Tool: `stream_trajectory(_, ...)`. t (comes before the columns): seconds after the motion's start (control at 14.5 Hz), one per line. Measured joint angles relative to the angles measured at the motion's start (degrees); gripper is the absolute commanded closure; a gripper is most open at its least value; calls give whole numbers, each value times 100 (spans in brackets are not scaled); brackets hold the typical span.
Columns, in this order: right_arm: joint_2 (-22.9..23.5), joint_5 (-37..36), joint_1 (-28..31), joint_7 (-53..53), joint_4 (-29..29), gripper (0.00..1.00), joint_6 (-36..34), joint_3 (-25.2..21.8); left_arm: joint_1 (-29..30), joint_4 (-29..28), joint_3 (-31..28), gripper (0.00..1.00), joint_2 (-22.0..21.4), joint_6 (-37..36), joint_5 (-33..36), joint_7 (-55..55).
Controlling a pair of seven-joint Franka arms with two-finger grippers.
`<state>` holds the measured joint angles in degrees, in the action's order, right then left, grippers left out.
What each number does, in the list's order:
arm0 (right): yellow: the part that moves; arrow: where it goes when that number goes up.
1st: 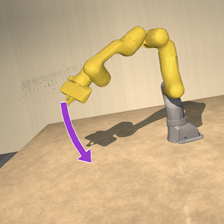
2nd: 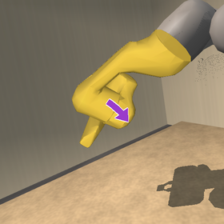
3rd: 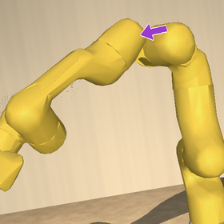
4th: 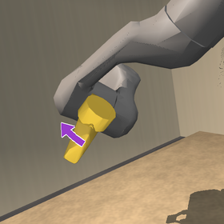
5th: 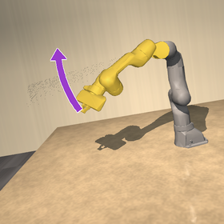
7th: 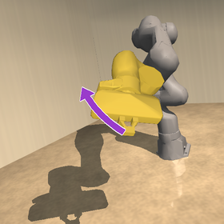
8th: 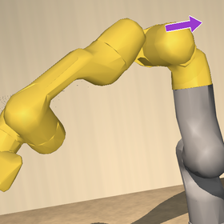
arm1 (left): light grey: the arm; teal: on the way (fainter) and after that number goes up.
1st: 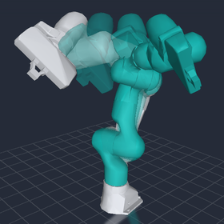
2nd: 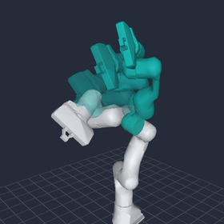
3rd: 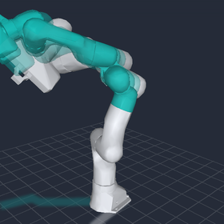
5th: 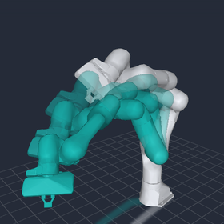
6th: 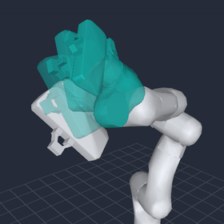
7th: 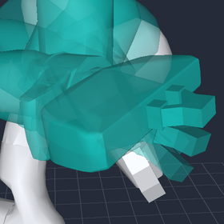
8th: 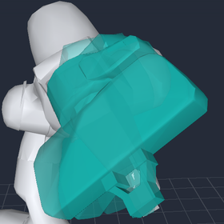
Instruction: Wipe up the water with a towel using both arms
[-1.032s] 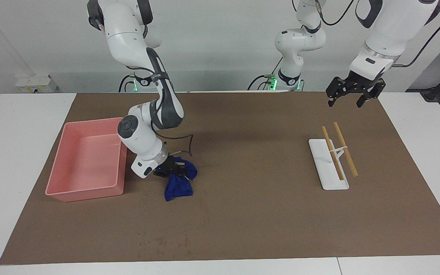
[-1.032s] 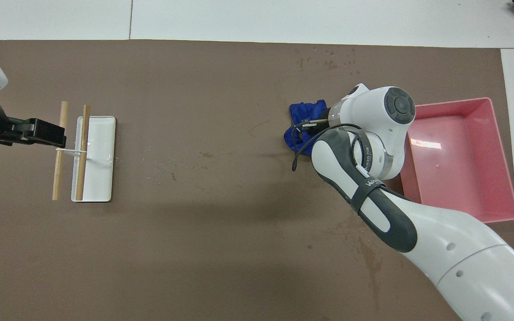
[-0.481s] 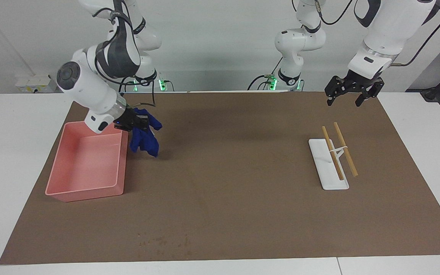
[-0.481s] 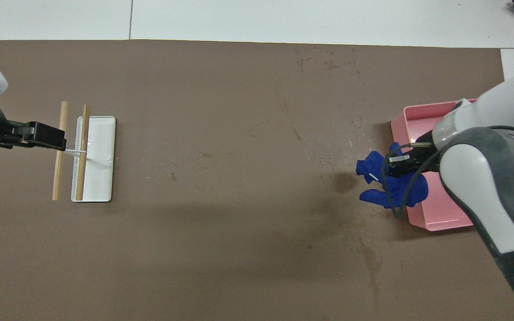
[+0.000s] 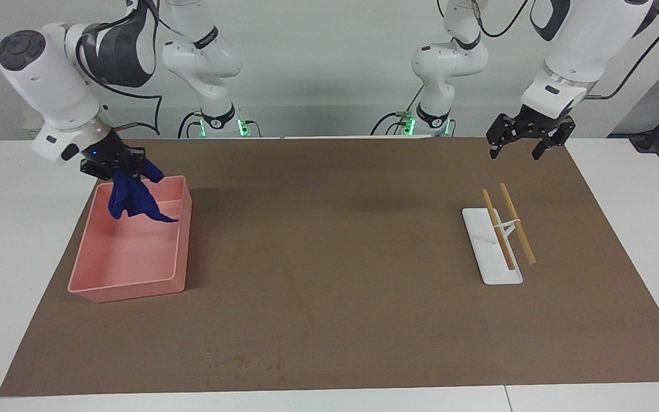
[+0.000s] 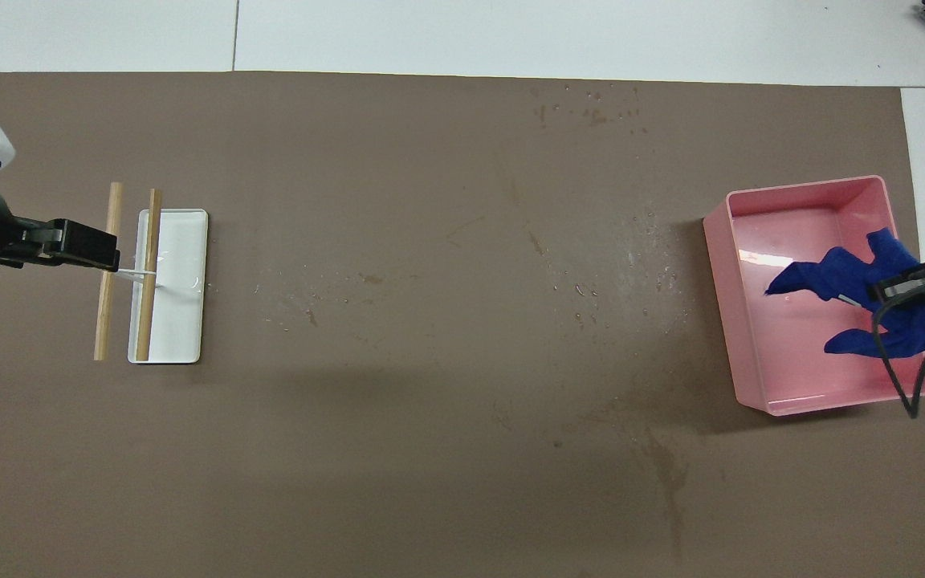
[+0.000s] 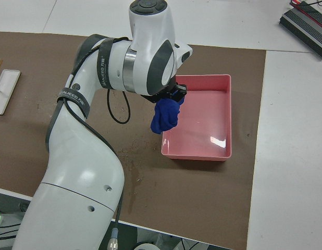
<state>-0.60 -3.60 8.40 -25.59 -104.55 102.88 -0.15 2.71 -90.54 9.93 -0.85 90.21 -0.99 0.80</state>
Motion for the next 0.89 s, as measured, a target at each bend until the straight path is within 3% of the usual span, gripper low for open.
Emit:
stream_trajectory(0.07,50,-118,24,-203,-34,97,305,0,-2,0,14,0,0,0,-2,0)
stream_trajectory(0.14,87,-174,24,-305,-84,11,550,5,-4,0,23,0,-1,0,-4,0)
stream_trajectory(0.21,117,-203,22,-318,-131,0,710,19,-4,-1,26,0,-1,0,-4,0)
stream_trajectory(0.62,76,-123,7,-304,123,0,699,123,100,-16,-25,0,-13,-4,-4,2)
stream_trajectory(0.89,60,32,-186,173,1260,0,-572,167,183,-136,-39,0,-54,-3,-4,-3)
